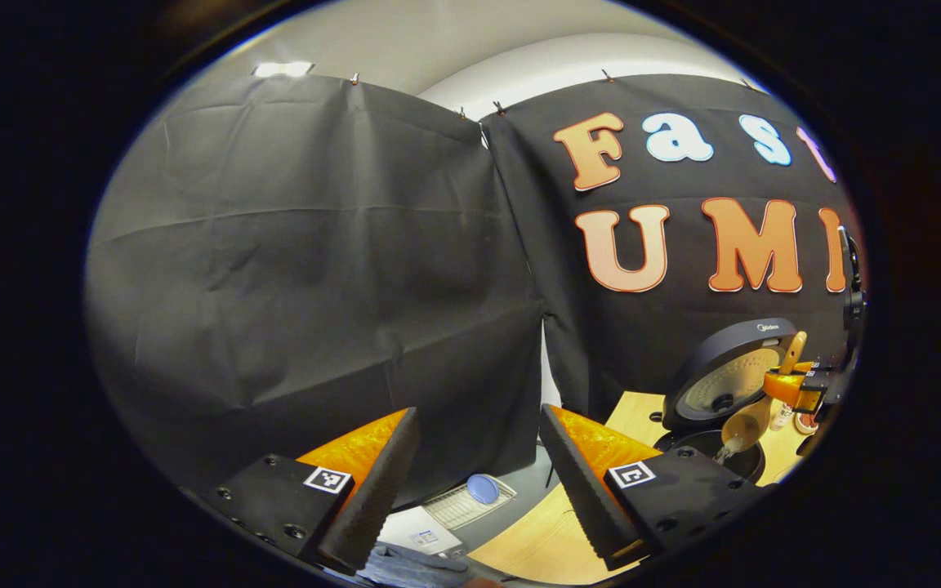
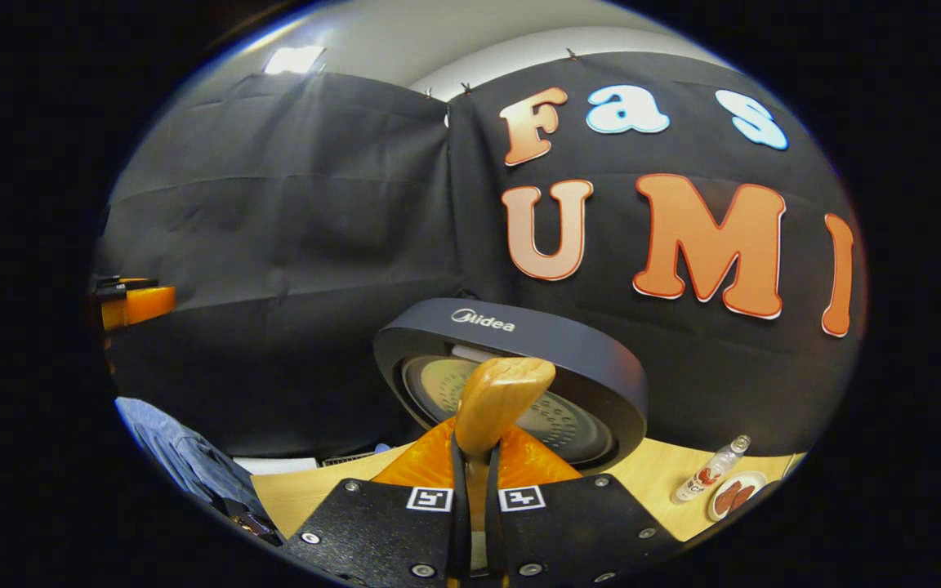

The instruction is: Close the left gripper, press the button to open the rice cooker; take a wooden spoon from the chopstick holder with the right hand, scoop a spoonful of rice and pour it into the rice cooker, then put the wooden spoon back into the chopstick holder.

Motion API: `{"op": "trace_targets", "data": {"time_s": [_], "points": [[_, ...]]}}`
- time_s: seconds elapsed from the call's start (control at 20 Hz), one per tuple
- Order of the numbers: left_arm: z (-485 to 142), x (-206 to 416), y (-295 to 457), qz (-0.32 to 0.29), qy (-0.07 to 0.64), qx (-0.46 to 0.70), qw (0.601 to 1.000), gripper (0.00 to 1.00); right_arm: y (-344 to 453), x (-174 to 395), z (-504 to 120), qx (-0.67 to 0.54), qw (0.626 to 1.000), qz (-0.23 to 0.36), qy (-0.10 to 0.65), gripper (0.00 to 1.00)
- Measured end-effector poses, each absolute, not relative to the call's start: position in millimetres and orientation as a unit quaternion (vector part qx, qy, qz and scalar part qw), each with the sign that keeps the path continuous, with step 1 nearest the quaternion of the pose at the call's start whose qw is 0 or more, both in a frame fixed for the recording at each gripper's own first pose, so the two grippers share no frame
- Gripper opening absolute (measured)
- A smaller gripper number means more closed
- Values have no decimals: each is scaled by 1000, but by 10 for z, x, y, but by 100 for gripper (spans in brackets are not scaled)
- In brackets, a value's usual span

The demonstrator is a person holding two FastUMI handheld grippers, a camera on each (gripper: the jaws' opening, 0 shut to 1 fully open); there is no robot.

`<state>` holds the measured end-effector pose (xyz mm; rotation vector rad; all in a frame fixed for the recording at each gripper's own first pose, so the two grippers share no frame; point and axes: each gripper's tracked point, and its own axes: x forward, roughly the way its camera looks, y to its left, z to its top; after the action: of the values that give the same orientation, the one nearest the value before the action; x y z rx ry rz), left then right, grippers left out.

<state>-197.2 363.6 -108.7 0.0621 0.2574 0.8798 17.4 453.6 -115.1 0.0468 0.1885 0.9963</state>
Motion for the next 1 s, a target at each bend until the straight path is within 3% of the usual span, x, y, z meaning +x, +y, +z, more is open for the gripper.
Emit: {"op": "trace_targets", "data": {"time_s": [0.25, 0.5, 0.9, 0.95, 1.0], "points": [[-1120, -2044, 3677, 433, 126, 25, 892, 98, 4550, 140, -1056, -43, 861, 506, 42, 7], [-1112, -1971, 3598, 423, 127, 30, 897, 98, 4477, 133, -978, -22, 862, 504, 53, 7], [-1099, -1701, 3330, 395, 122, 24, 910, 100, 3572, 460, -1119, 139, 882, 420, 160, 7], [-1097, -1655, 3274, 390, 122, 24, 912, 90, 3381, 524, -1209, 157, 884, 403, 176, 7], [-1107, -1595, 3210, 383, 124, 25, 915, 91, 3184, 614, -1298, 172, 887, 384, 189, 7]]}}
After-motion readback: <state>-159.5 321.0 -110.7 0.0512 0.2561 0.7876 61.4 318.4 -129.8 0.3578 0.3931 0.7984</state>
